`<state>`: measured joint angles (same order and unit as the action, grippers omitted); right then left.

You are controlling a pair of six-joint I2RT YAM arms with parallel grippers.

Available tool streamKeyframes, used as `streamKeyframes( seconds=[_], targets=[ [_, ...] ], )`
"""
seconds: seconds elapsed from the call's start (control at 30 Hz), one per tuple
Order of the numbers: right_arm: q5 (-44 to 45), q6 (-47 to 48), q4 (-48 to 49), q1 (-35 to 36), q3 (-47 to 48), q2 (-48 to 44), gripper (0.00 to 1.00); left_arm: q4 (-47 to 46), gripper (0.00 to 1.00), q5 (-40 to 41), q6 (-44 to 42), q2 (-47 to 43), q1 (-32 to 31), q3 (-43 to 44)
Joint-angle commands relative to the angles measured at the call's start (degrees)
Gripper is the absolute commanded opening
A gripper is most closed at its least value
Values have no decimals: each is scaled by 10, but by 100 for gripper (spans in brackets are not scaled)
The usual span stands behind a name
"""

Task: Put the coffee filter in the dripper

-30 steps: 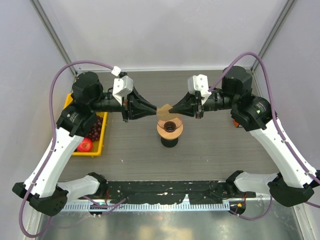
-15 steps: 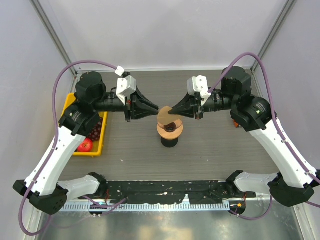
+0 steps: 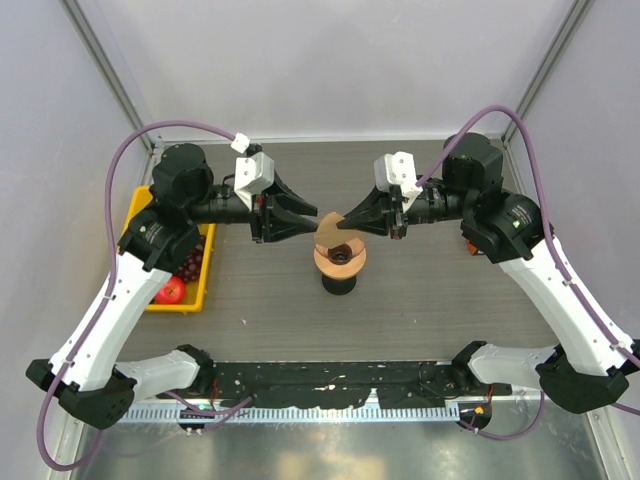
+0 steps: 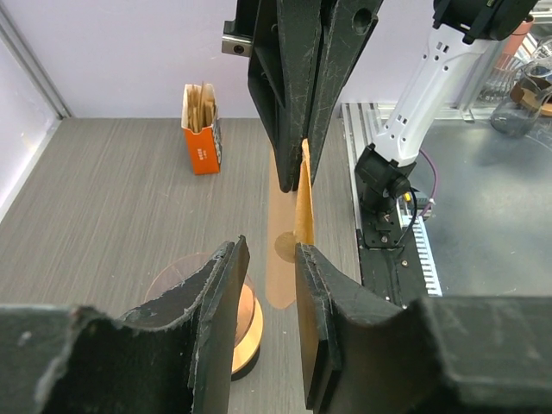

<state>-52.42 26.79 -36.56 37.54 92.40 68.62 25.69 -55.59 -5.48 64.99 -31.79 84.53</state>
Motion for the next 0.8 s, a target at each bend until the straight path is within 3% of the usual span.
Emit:
streamKeyframes(
  seconds=[0.0, 0.77],
  targets=[
    [6, 10, 9, 4, 24, -4, 5, 3, 37, -21, -9, -3, -5, 24],
    [23, 45, -5, 12, 13, -9, 5, 37, 32, 6, -41, 1, -25, 33]
  ],
)
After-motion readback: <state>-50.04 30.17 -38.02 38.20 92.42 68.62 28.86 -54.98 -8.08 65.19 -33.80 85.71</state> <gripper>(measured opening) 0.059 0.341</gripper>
